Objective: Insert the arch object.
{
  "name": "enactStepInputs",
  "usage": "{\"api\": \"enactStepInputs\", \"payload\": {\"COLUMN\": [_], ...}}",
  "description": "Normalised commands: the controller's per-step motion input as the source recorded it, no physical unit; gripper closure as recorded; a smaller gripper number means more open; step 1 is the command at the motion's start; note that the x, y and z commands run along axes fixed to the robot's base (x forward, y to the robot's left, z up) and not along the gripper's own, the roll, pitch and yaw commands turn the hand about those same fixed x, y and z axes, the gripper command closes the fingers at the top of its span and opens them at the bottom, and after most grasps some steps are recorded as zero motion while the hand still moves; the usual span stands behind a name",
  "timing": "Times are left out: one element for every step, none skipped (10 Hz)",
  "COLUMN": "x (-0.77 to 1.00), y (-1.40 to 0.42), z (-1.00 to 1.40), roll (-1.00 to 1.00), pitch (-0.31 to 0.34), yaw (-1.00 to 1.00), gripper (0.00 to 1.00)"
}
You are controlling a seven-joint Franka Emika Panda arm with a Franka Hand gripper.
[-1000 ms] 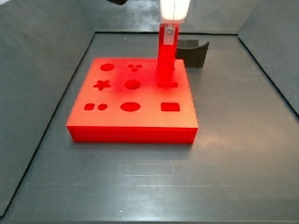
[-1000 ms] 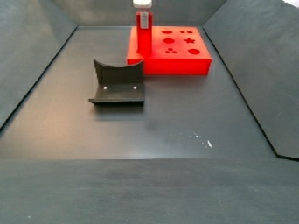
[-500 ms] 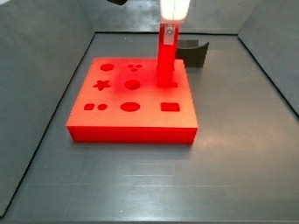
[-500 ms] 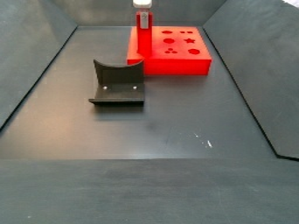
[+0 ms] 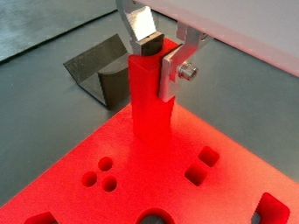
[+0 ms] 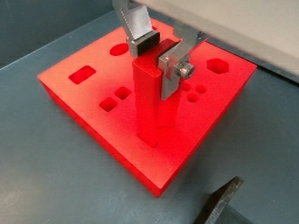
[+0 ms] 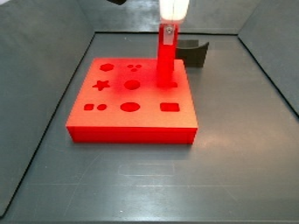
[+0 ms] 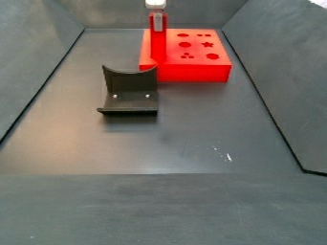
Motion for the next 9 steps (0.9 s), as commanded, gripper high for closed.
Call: {"api": "enactStepInputs", "payload": {"x": [0.00, -0.01, 0.16, 0.41, 0.24, 0.21, 0.19, 0.00, -0.15], "y": [-0.06, 0.00, 0.07, 0.01, -0.02, -0.02, 0.00, 0.00, 0.01], "z": [-0.65, 0.00, -0.06, -0.06, -0.04, -0.01, -0.29, -0.07, -0.34], "roll": [0.00, 0.00, -0.05, 0.05, 0.00, 0.00, -0.09, 0.00, -0.09], "pitch": [0.277, -0.011, 0.060, 0.394, 0.500, 0.500, 0.396, 0.000, -0.066], "yaw": [-0.05, 0.00, -0.03, -0.19, -0.21, -0.21, -0.12, 0.00, 0.00], "gripper": [1.00, 1.00, 1.00, 1.00, 1.00, 1.00, 1.00, 1.00, 1.00]}}
